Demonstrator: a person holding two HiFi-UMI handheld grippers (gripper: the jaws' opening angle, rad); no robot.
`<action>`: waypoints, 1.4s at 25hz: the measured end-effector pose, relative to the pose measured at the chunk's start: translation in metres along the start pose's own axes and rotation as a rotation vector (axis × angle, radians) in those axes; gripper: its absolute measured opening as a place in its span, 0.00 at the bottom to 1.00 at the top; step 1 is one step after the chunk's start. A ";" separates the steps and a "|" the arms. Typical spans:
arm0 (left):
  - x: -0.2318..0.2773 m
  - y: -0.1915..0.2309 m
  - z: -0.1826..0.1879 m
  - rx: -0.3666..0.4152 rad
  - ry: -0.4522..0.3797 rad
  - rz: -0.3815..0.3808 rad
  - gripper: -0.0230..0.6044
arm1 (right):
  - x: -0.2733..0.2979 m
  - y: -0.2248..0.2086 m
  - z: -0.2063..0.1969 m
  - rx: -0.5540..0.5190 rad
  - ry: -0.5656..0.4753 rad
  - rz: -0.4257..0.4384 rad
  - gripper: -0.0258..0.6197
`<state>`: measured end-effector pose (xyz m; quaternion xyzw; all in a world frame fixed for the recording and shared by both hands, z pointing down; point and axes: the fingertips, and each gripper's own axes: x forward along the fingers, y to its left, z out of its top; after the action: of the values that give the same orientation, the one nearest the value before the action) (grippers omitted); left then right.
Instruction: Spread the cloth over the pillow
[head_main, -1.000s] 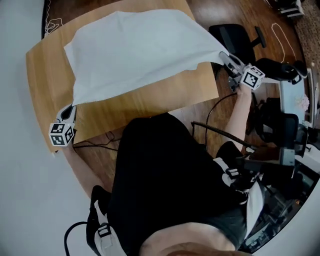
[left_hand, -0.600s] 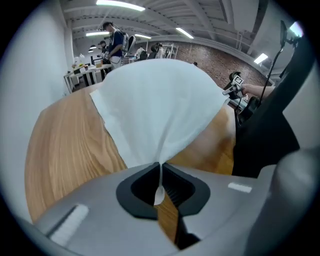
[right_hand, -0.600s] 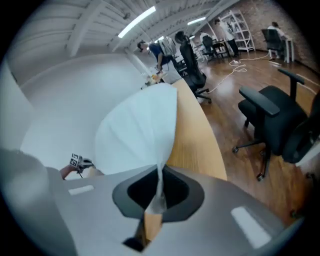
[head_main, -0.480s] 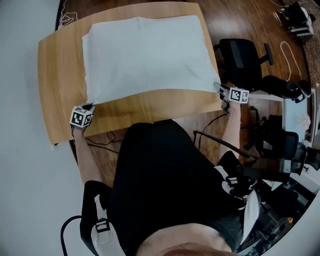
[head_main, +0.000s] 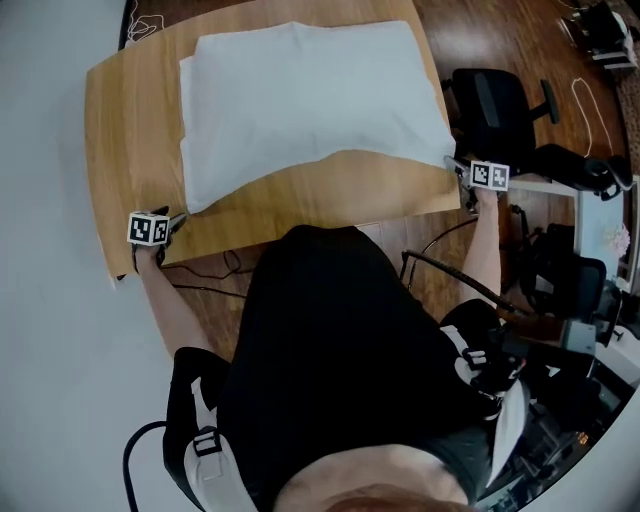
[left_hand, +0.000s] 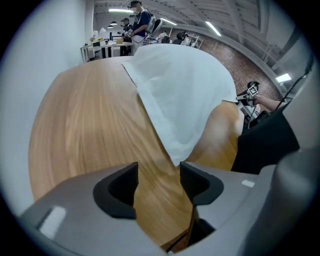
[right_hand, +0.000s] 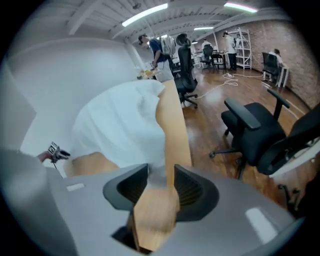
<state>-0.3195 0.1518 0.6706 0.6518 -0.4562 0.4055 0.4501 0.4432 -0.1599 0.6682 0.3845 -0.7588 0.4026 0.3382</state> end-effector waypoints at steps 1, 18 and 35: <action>-0.008 0.004 0.008 0.002 -0.024 0.025 0.44 | -0.001 -0.007 -0.008 -0.007 0.046 -0.050 0.31; -0.085 -0.064 0.231 0.004 -0.792 -0.209 0.33 | -0.068 0.073 0.085 0.014 -0.401 0.140 0.29; -0.016 -0.111 0.250 -0.024 -0.535 -0.050 0.27 | 0.055 0.050 0.177 -0.992 0.093 0.025 0.05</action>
<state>-0.1873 -0.0635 0.5647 0.7414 -0.5475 0.2023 0.3312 0.3379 -0.3124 0.6167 0.1498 -0.8475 0.0137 0.5090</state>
